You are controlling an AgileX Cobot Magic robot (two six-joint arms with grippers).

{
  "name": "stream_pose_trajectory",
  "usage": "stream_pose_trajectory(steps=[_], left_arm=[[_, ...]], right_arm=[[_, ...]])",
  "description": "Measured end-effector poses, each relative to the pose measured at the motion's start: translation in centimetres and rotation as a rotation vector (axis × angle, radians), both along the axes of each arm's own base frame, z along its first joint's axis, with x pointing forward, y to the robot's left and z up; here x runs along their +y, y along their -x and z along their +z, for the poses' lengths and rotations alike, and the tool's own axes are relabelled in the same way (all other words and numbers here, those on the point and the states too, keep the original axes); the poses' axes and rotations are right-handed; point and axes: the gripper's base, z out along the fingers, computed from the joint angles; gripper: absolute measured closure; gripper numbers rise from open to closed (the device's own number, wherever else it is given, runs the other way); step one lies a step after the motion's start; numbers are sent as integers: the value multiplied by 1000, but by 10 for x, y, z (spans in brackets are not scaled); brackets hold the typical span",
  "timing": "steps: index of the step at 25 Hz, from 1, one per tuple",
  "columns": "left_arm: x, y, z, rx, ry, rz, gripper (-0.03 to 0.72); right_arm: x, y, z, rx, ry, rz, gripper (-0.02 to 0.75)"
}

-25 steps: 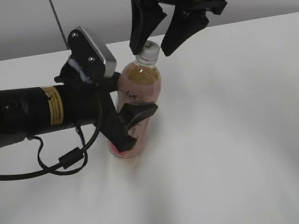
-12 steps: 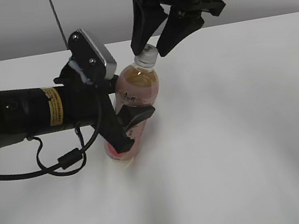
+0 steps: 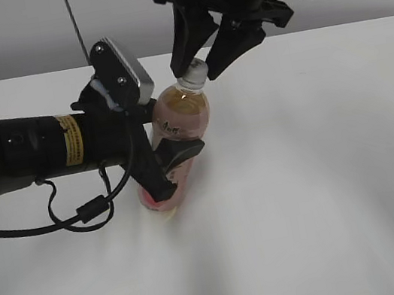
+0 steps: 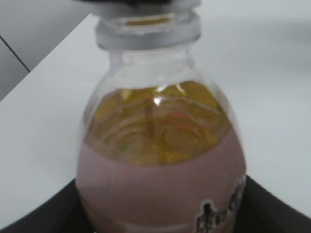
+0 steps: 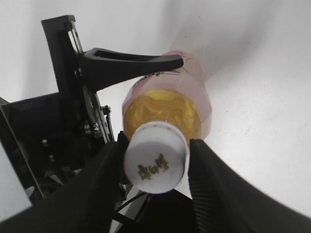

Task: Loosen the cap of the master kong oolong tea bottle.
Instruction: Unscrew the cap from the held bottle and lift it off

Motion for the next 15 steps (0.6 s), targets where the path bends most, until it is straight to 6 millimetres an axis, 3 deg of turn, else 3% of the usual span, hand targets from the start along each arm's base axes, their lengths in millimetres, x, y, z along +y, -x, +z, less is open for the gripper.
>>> stream_pose_trajectory(steps=[7, 15], left_arm=[[0, 0, 0, 0, 0, 0, 255], [0, 0, 0, 0, 0, 0, 255]], right_arm=[[0, 0, -1, -3, 1, 9, 457], [0, 0, -1, -50, 4, 83, 457]])
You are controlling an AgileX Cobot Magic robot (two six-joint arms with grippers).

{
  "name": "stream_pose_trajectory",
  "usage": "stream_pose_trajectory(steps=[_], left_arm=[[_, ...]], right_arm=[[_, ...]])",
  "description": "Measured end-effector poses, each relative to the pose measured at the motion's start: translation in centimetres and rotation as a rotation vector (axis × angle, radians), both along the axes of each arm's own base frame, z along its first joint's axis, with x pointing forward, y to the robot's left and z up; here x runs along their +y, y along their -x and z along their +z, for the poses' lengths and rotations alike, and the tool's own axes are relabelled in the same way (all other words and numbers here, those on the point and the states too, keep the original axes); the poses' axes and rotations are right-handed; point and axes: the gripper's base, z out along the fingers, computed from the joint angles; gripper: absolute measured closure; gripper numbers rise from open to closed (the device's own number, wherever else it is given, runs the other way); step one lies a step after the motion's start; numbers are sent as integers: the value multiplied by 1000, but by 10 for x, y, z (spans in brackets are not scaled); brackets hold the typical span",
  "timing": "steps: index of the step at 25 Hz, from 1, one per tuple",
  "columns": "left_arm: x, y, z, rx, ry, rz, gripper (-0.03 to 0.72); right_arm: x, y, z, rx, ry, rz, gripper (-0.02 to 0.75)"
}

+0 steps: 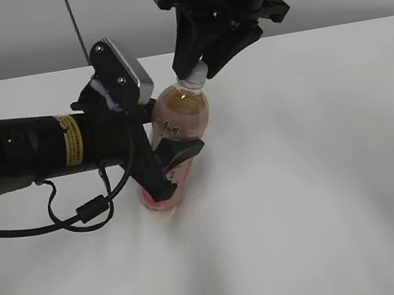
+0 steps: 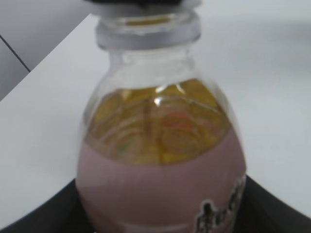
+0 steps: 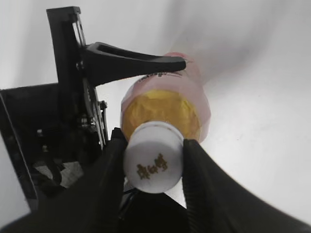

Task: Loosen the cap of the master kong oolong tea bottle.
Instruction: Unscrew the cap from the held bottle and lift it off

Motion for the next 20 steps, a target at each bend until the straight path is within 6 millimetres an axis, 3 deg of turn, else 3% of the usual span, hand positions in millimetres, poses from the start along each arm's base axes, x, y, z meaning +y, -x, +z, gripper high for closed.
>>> stream_pose_trajectory(steps=[8, 20], left_arm=[[0, 0, 0, 0, 0, 0, 255], [0, 0, -1, -3, -12, -5, 255]], right_arm=[[0, 0, 0, -141, 11, 222, 457], [-1, 0, -1, -474, 55, 756, 461]])
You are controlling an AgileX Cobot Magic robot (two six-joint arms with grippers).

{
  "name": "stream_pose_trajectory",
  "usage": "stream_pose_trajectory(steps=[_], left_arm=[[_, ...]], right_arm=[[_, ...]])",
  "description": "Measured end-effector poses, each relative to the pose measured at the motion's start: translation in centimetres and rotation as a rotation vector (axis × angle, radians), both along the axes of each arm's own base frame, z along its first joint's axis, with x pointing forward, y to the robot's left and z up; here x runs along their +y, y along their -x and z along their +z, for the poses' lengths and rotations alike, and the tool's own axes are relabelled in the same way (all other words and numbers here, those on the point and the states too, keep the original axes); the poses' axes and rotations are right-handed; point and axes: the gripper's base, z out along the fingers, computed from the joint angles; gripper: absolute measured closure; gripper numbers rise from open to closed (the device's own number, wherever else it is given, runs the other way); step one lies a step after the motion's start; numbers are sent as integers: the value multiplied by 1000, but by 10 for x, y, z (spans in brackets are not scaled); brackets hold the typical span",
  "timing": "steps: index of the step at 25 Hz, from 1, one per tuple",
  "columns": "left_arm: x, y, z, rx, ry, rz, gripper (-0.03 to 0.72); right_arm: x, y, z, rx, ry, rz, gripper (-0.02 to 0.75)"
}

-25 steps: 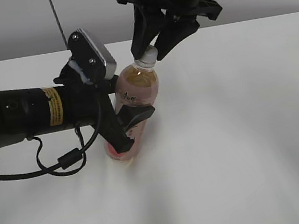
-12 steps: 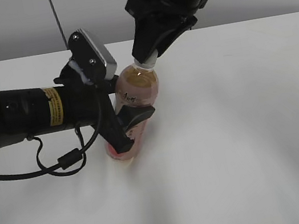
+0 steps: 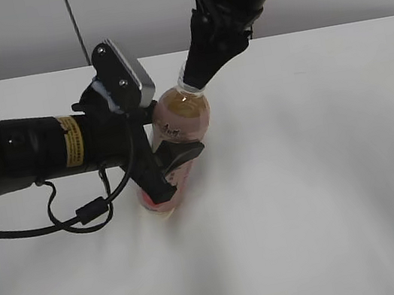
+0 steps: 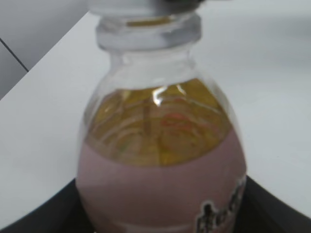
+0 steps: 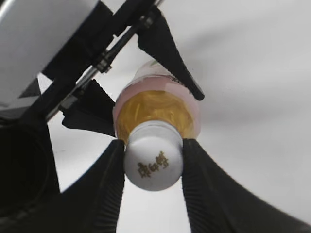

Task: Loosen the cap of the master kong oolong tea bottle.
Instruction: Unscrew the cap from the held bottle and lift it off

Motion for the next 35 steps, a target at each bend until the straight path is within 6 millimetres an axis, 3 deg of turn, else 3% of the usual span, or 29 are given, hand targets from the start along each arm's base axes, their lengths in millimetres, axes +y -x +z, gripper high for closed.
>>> stream_pose_trajectory(steps=[22, 26, 30, 35], left_arm=[[1, -1, 1, 7, 12, 17, 255], [1, -1, 0, 16, 11, 28, 255], [2, -2, -1, 21, 1, 36, 255], [2, -1, -2, 8, -18, 12, 255]], right_arm=[[9, 1, 6, -883, -37, 1325, 482], [6, 0, 4, -935, 4, 1428, 570], [3, -2, 4, -935, 59, 1446, 582], [-2, -5, 4, -860, 131, 1338, 584]])
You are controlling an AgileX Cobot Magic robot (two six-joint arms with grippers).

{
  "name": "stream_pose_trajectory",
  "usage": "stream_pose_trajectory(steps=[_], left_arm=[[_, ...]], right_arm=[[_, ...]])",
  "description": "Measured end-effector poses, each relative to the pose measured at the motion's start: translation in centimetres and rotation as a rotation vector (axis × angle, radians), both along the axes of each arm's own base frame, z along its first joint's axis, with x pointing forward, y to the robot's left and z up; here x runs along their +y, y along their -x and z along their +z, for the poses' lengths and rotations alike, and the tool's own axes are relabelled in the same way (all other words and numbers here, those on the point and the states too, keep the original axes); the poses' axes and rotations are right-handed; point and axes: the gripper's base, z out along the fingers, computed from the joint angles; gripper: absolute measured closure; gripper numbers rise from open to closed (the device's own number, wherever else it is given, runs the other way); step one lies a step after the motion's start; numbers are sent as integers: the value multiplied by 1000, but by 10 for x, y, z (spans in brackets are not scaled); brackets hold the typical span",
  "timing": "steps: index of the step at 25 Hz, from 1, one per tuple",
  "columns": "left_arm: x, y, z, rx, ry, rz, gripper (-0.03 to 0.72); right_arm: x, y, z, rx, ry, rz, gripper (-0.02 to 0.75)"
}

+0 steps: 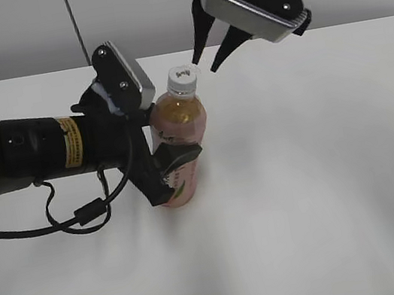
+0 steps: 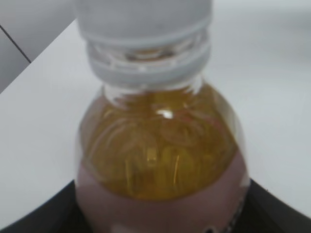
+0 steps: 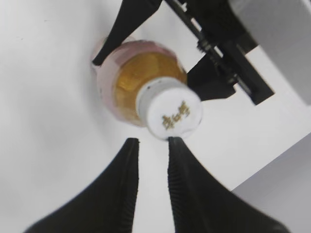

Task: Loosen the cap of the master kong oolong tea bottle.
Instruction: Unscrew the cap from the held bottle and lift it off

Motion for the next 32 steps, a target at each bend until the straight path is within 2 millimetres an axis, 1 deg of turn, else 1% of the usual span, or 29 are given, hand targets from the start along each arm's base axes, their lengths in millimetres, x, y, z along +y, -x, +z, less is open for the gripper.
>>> stream_pose_trajectory(steps=[2, 4, 6, 7, 9, 11, 13, 15, 17, 19, 22, 24, 26, 28, 32], left_arm=[[0, 1, 0, -8, -6, -14, 255], [-1, 1, 0, -9, -5, -19, 255], [-1, 1, 0, -10, -7, -21, 255], [-1, 1, 0, -11, -7, -22, 255], [-1, 1, 0, -11, -7, -22, 255], [-1, 1, 0, -11, -7, -22, 255], [-1, 1, 0, -11, -7, -22, 255], [-1, 1, 0, -11, -7, -22, 255], [-1, 1, 0, -11, -7, -23, 255], [-1, 1, 0, -11, -7, -23, 255], [-1, 1, 0, -11, -7, -24, 255], [-1, 1, 0, -11, -7, -24, 255], [-1, 1, 0, -12, -6, -24, 255], [-1, 1, 0, -12, -6, -25, 255], [-1, 1, 0, -12, -5, -26, 255]], right_arm=[[-5, 2, 3, 19, 38, -56, 582], [-11, 6, 12, 41, 54, -144, 567], [-17, 11, 25, 64, 30, -256, 519], [-19, 14, 32, 89, 6, -323, 476], [-20, 21, 44, 173, -60, -471, 385], [-19, 27, 54, 307, -148, -658, 305], [-17, 28, 61, 434, -249, -851, 274], [-14, 24, 67, 592, -379, -1103, 261], [-13, 21, 67, 784, -462, -1368, 256], [-12, 20, 62, 975, -482, -1610, 256], [-11, 20, 49, 1192, -409, -1910, 256], [-10, 19, 40, 1272, -357, -2053, 256], [-10, 18, 35, 1331, -341, -2156, 256], [-10, 18, 35, 1381, -344, -2231, 256], [-7, 20, 34, 1461, -335, -2294, 256]])
